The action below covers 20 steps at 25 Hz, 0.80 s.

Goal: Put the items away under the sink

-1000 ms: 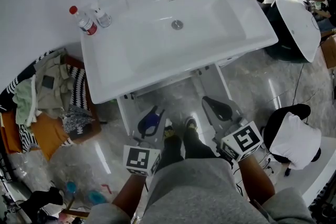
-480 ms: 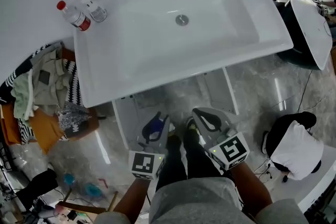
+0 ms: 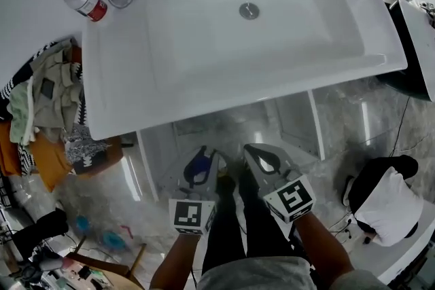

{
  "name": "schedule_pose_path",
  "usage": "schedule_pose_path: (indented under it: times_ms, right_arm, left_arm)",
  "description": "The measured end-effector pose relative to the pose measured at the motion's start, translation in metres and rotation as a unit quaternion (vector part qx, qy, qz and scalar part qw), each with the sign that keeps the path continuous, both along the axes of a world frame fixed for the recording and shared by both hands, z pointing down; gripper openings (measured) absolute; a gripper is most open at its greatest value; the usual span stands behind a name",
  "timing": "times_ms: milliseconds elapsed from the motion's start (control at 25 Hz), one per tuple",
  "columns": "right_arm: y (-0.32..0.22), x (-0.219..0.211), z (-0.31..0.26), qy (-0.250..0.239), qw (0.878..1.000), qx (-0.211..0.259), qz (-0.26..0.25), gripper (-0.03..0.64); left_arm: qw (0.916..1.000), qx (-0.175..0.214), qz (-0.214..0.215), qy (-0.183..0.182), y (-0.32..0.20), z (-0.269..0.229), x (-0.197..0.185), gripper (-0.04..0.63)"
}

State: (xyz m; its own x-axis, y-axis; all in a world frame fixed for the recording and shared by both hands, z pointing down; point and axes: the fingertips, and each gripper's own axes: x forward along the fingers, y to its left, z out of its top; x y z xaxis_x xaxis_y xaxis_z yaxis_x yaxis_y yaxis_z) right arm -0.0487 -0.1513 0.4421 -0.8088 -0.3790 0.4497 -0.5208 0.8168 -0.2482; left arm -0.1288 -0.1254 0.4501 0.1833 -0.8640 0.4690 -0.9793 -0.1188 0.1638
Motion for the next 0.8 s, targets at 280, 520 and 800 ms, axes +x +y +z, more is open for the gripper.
schedule_pose_path:
  times_ms: [280, 520, 800]
  right_arm:
    - [-0.004, -0.017, 0.07, -0.015, 1.0, -0.008, 0.013, -0.002]
    - [-0.008, -0.035, 0.121, -0.025, 1.0, 0.003, 0.012, -0.002]
    - [-0.04, -0.049, 0.179, -0.041, 0.998, 0.029, 0.035, -0.002]
  left_arm:
    - [0.9996, 0.0, -0.026, -0.005, -0.007, 0.067, -0.015, 0.098]
    - [0.999, 0.008, -0.039, -0.019, -0.009, 0.124, -0.03, 0.097]
    - [0.9969, 0.034, -0.056, -0.045, -0.04, 0.177, -0.049, 0.097]
